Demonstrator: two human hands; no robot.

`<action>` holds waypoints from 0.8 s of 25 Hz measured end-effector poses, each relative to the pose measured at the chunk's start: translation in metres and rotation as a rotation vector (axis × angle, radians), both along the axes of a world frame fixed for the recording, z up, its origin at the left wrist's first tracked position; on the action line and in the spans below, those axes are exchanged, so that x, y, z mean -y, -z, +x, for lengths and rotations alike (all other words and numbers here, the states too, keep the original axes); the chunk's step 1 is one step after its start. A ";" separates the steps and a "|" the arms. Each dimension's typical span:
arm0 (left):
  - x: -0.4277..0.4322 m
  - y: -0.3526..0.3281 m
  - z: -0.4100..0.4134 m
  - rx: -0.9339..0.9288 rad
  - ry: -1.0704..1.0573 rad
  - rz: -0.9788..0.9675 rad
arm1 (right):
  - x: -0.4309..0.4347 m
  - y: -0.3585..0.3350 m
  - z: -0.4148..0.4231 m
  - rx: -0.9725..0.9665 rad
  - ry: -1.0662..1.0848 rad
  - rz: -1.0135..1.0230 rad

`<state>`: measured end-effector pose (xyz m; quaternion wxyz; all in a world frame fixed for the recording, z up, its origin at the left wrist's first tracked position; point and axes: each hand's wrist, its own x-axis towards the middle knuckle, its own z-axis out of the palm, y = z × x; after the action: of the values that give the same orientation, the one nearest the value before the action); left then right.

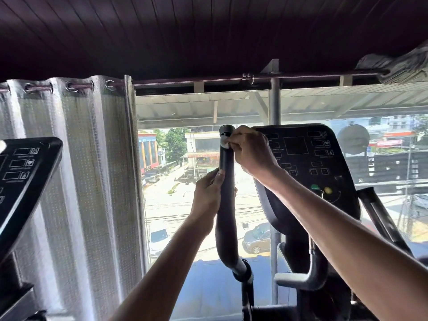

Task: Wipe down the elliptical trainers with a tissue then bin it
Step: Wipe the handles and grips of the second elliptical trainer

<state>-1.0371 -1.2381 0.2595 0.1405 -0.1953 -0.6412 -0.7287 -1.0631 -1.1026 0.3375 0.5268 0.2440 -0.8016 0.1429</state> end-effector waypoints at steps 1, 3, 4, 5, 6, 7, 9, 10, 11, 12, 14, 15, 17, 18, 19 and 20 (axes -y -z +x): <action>-0.001 0.000 0.000 0.002 0.002 0.003 | -0.002 0.003 -0.001 0.001 -0.009 -0.010; 0.000 0.001 -0.001 0.005 -0.006 0.004 | -0.005 0.011 -0.002 0.001 -0.037 0.017; 0.000 0.001 -0.001 0.007 -0.009 0.002 | -0.007 0.013 -0.003 0.007 -0.050 -0.008; 0.000 0.001 -0.002 0.009 -0.012 -0.004 | -0.008 0.011 -0.004 0.012 -0.052 -0.064; 0.000 0.001 -0.002 0.010 -0.017 -0.014 | -0.006 0.009 -0.004 0.017 -0.035 -0.136; 0.000 0.001 -0.002 0.009 -0.023 -0.022 | -0.003 0.005 -0.005 0.020 -0.019 -0.195; 0.001 0.001 -0.001 0.013 -0.022 -0.020 | 0.004 -0.003 -0.004 0.031 -0.007 -0.173; 0.001 0.000 0.000 0.017 -0.010 -0.011 | 0.008 -0.005 -0.001 0.036 -0.009 -0.076; 0.002 0.000 0.000 0.020 0.003 -0.003 | 0.009 -0.006 0.003 0.045 -0.020 0.043; 0.003 -0.001 0.000 0.019 0.010 -0.001 | 0.008 -0.009 0.006 0.064 -0.036 0.123; 0.003 0.000 0.000 0.017 0.009 -0.004 | 0.000 -0.015 0.010 0.105 -0.029 0.093; 0.002 0.001 0.001 0.017 0.006 -0.008 | -0.002 -0.016 0.011 0.099 -0.013 0.060; 0.002 0.000 0.001 0.024 0.015 -0.005 | -0.003 -0.012 0.011 0.106 -0.017 0.110; 0.002 0.000 0.001 0.030 0.028 0.000 | -0.005 -0.010 0.010 0.122 -0.031 0.142; 0.004 -0.001 0.001 0.035 0.040 0.005 | -0.007 -0.009 0.009 0.138 -0.048 0.127; 0.005 -0.002 0.001 0.039 0.048 0.006 | -0.010 -0.007 0.007 0.137 -0.053 0.069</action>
<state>-1.0357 -1.2426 0.2614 0.1109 -0.1960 -0.6369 -0.7373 -1.0562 -1.0929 0.3450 0.4579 0.2729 -0.8335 0.1453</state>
